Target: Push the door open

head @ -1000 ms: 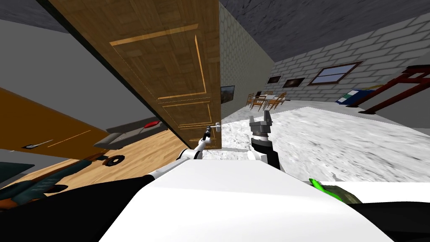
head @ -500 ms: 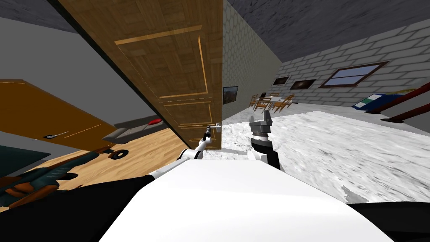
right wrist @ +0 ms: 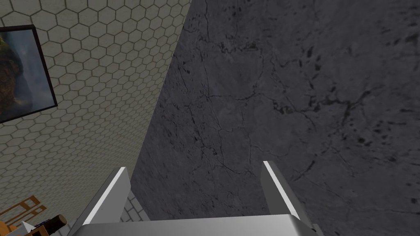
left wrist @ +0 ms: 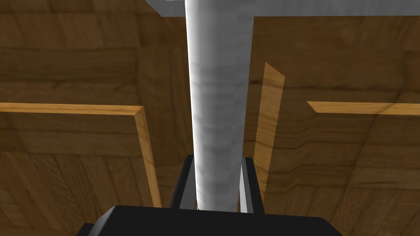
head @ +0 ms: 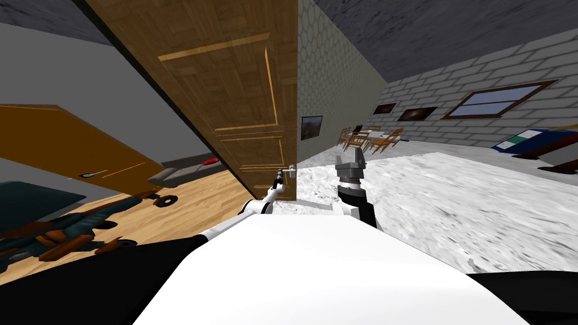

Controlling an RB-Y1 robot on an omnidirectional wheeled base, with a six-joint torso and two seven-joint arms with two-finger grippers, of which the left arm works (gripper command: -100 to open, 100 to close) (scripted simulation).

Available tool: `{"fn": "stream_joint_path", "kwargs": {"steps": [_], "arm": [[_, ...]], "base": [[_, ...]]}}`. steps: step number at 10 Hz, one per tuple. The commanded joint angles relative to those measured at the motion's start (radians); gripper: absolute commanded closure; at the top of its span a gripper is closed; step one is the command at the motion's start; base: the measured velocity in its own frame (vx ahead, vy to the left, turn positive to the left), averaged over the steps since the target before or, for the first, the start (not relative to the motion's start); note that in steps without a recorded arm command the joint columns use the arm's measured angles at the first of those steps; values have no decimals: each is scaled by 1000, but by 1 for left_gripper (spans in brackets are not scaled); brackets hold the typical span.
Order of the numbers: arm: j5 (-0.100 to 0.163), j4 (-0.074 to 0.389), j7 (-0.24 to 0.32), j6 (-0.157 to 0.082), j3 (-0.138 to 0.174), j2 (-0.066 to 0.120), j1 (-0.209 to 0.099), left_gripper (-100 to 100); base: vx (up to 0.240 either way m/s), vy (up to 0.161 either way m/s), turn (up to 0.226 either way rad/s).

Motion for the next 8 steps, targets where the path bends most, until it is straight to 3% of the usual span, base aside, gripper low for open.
{"fn": "stream_joint_path", "kwargs": {"steps": [1,2,3,5,7,8], "arm": [[6,24,-5,-10,-9,-23,-16,100],[5,9,-4,-6,1,-4,-8,100],[8,11,-5,-8,0,12,-7,100],[9,12,-3,-8,-4,26,-8,100],[10,12,-2,-7,-8,35,-8,100],[10,-26,-2,-7,-8,35,-1,100]], "base": [[-30,-107,16],[-14,-55,70],[78,115,71],[118,120,18],[118,28,39],[100,26,42]]}}
